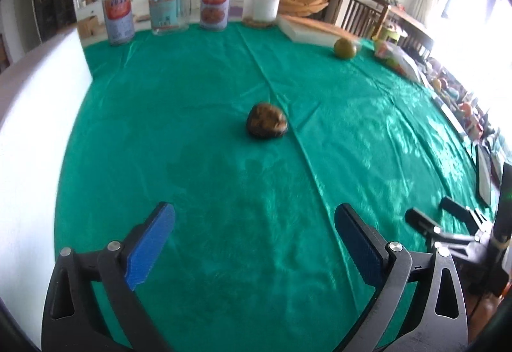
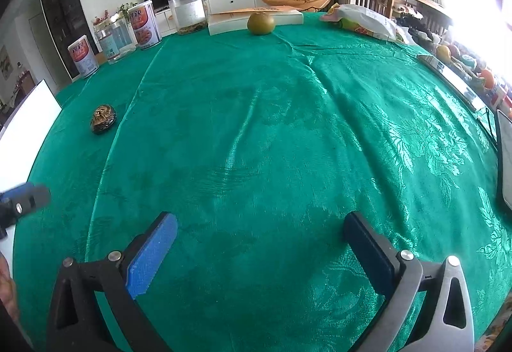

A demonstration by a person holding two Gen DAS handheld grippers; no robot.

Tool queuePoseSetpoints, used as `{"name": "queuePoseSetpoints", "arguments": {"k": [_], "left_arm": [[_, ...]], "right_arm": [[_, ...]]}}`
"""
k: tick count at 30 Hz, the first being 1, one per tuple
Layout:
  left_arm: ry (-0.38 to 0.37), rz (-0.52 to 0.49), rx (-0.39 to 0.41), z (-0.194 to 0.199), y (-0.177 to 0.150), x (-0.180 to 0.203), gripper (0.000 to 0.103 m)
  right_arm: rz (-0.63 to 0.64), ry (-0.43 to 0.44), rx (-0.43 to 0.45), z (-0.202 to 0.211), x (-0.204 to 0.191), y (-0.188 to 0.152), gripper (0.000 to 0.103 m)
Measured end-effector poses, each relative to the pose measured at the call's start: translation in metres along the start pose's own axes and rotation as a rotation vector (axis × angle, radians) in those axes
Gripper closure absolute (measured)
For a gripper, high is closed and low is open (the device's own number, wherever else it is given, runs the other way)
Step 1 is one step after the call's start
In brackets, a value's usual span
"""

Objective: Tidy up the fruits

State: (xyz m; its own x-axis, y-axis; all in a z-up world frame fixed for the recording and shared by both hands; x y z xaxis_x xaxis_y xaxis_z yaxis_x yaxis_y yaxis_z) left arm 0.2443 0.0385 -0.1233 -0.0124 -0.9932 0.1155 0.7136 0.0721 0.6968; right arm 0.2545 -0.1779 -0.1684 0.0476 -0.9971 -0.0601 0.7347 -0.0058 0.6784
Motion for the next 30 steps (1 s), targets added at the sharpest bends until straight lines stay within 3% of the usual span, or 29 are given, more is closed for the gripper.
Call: {"name": "queuePoseSetpoints", "arguments": {"k": [2,6,9,12,14,19,25,30], "left_arm": [[-0.009,-0.043,0.033,-0.016,0.017,0.009,0.002],[0.071,-0.088,0.025,-0.062,0.033,0.007,0.006],[0.076,-0.111,-0.001,-0.084,0.033,0.006,0.023],[0.053,-0.104,-0.005,-0.09,0.033,0.005,0.031],[0.043,-0.091,0.015,-0.087,0.036,0.004,0.057],[0.081,-0.057,0.0,-0.075,0.025,-0.007,0.058],[0.089,-0.077,-0.045,-0.031,-0.016,-0.016,0.058],[0.101,-0.093,-0.034,-0.01,-0.038,-0.027,0.057]], "right_arm": [[0.003,0.0,-0.001,0.0,0.0,0.0,0.0],[0.001,0.005,0.0,0.0,0.0,-0.001,0.0],[0.011,-0.002,-0.003,0.0,-0.001,-0.001,0.0],[0.024,-0.009,-0.009,-0.002,-0.003,-0.001,0.0],[0.034,-0.014,-0.012,-0.003,-0.004,-0.001,0.0],[0.04,-0.017,-0.014,-0.003,-0.004,-0.001,0.0],[0.043,-0.02,-0.015,-0.003,-0.004,-0.002,0.0],[0.052,-0.028,-0.019,-0.004,-0.005,-0.002,0.0]]}}
Point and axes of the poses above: each gripper's, at about its wrist camera, not at the fingertips, and z roughly against the way its jaws point, x to its right, y to its top, the point moved 8 cm from there along -z, roughly the way its jaws point, and after that the axes turned 6 degrees about x, right-handed, at the moved point
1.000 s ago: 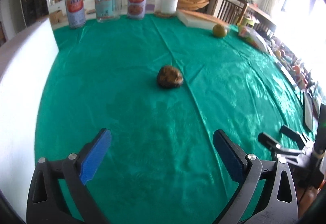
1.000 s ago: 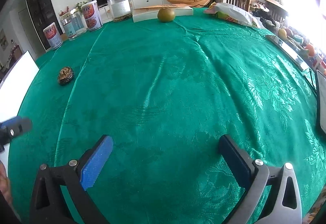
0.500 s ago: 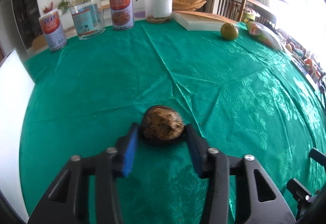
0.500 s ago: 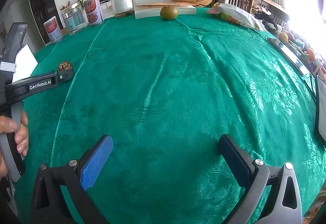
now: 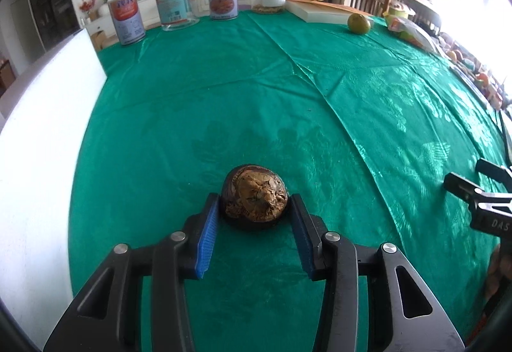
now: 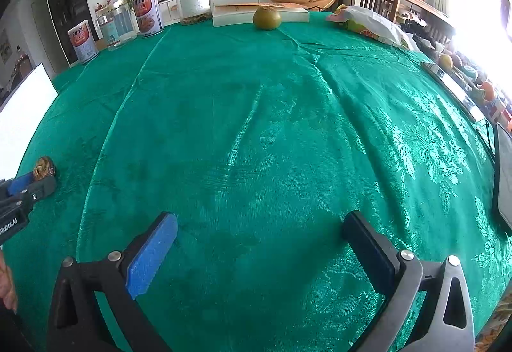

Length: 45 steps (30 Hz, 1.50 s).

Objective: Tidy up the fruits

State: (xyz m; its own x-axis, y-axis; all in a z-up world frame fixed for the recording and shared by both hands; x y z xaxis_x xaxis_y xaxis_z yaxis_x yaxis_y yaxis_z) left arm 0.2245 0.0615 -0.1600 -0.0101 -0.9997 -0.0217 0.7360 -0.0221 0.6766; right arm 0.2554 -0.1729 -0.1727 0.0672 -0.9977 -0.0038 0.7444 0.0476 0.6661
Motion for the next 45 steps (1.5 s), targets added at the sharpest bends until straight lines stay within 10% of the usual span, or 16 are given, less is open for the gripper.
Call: {"name": "queuePoseSetpoints", "arguments": {"k": [4,13,18,25,32,37,40,45], "left_arm": [[0.017,0.031,0.007,-0.003,-0.001,-0.007,0.026],[0.028,0.052,-0.02,-0.011,-0.005,-0.01,0.0],[0.034,0.061,-0.008,-0.01,-0.006,-0.01,0.0],[0.034,0.062,-0.008,-0.01,-0.006,-0.01,0.001],[0.033,0.062,-0.008,-0.011,-0.006,-0.01,0.001],[0.033,0.062,-0.008,-0.011,-0.006,-0.01,0.001],[0.033,0.063,-0.008,-0.011,-0.006,-0.01,0.001],[0.034,0.063,-0.008,-0.011,-0.006,-0.01,0.001]], "right_arm": [[0.001,-0.001,0.0,0.0,0.0,0.0,0.0],[0.001,0.0,-0.001,0.0,0.0,0.0,0.0],[0.11,0.119,-0.037,-0.001,-0.002,0.007,0.0],[-0.075,0.129,0.138,-0.056,0.059,0.137,0.0],[-0.088,0.219,0.081,-0.164,0.028,0.235,0.006],[-0.118,0.206,0.043,-0.212,0.017,0.262,0.015],[-0.151,0.191,0.041,-0.219,0.023,0.264,0.051],[-0.209,0.269,0.051,-0.184,0.027,0.239,0.051]]}}
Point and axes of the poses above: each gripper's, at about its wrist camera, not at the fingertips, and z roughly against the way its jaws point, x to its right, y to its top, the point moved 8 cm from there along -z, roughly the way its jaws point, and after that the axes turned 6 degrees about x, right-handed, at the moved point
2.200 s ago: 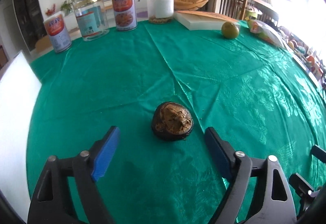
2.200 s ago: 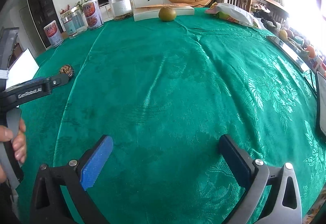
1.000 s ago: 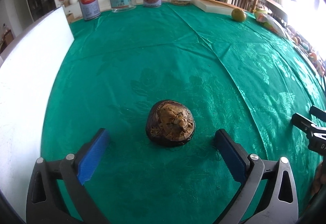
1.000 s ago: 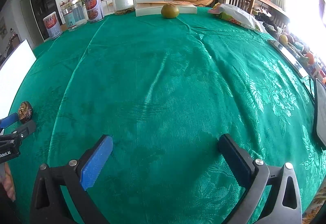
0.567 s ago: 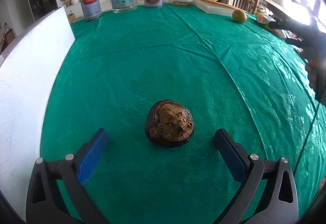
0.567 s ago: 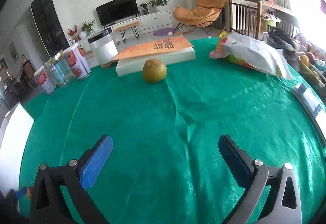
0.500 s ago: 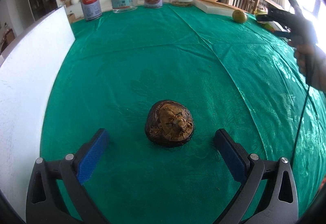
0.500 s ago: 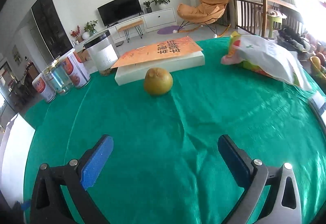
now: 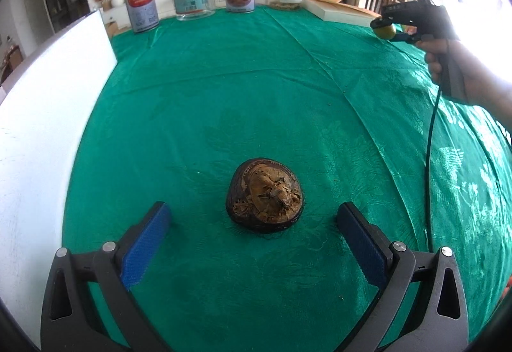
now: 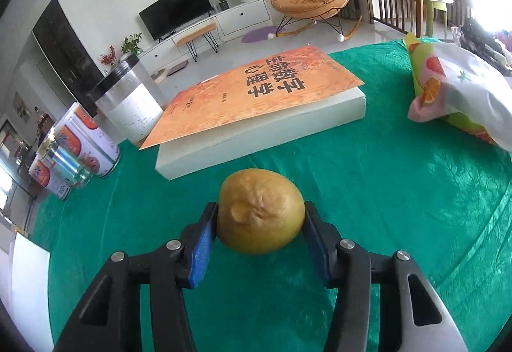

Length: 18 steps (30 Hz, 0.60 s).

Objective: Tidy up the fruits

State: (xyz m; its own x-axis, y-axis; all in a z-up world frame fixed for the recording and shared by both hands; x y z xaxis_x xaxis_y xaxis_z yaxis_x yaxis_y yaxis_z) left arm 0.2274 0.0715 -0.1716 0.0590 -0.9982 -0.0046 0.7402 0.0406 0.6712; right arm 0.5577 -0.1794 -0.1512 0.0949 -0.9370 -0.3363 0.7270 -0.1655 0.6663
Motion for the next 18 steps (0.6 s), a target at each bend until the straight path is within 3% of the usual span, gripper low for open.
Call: {"name": "queuePoseSetpoints", "arguments": {"k": [3,8,14,18], "left_arm": [[0.0,0.0,0.0,0.0,0.0,0.0,0.001],[0.0,0.0,0.0,0.0,0.0,0.0,0.001],[0.0,0.001,0.0,0.0,0.0,0.0,0.001],[0.0,0.001,0.0,0.0,0.0,0.0,0.001]], "right_arm": [[-0.036,0.075,-0.037,0.039,-0.012,-0.037,0.051],[-0.03,0.15,-0.112,0.119,-0.052,-0.128,0.051],[0.158,0.063,-0.081,0.196,-0.101,-0.231,0.051],[0.224,-0.022,-0.055,0.204,-0.108,-0.271,0.051]]}}
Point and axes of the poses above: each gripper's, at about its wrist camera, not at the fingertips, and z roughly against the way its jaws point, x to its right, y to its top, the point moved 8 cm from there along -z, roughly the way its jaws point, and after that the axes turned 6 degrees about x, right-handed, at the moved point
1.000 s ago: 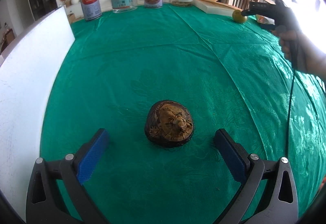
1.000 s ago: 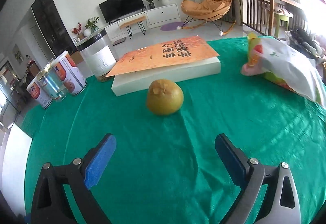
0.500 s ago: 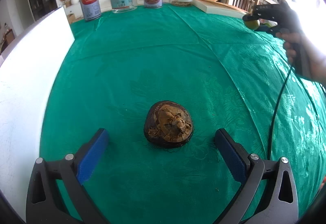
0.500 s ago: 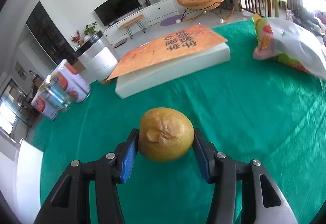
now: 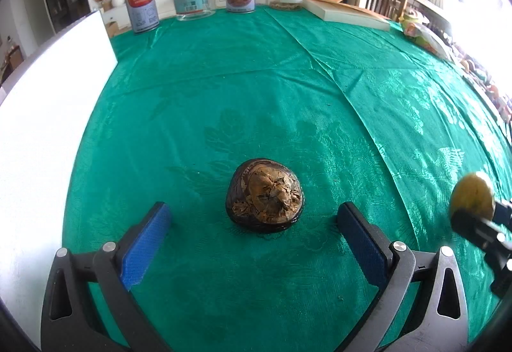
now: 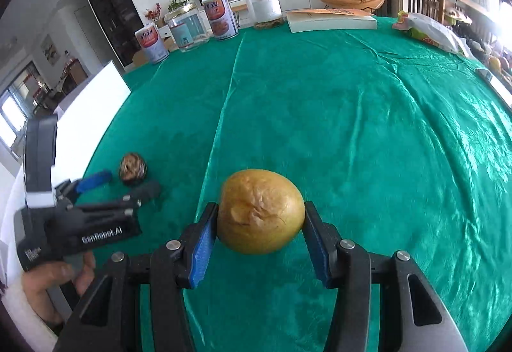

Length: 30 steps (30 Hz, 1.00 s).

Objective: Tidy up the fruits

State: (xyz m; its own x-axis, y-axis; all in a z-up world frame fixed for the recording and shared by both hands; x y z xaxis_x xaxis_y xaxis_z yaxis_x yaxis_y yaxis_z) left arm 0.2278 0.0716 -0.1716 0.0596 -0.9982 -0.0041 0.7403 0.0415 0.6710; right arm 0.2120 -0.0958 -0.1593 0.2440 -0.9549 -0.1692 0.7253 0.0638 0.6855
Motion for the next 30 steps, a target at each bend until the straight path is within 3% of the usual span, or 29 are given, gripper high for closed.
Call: {"name": "queuePoseSetpoints", "arguments": {"k": [9,14,17,19,24,29,30], "left_arm": [[0.0,0.001,0.0,0.0,0.0,0.0,0.001],[-0.012,0.006,0.001,0.001,0.0,0.0,0.001],[-0.134,0.011,0.007,0.009,-0.002,0.002,0.001],[-0.19,0.048,0.019,0.017,-0.006,-0.004,0.001],[-0.185,0.064,0.039,0.025,-0.012,-0.007,0.001],[-0.054,-0.057,-0.001,0.015,-0.016,0.005,0.0],[-0.06,-0.07,-0.002,0.015,-0.016,0.008,0.0]], "right_arm": [[0.068,-0.063,0.033,-0.001,0.0,-0.003,0.048],[-0.008,0.012,0.04,0.002,0.002,-0.002,0.029],[-0.167,0.132,0.055,0.01,0.016,-0.001,0.025],[-0.234,0.135,0.067,0.015,0.028,-0.002,0.022],[-0.21,0.078,0.073,0.017,0.028,-0.002,0.02],[-0.048,-0.09,0.076,0.018,0.016,-0.001,0.014],[-0.028,-0.115,0.076,0.017,0.015,0.0,0.014]]}}
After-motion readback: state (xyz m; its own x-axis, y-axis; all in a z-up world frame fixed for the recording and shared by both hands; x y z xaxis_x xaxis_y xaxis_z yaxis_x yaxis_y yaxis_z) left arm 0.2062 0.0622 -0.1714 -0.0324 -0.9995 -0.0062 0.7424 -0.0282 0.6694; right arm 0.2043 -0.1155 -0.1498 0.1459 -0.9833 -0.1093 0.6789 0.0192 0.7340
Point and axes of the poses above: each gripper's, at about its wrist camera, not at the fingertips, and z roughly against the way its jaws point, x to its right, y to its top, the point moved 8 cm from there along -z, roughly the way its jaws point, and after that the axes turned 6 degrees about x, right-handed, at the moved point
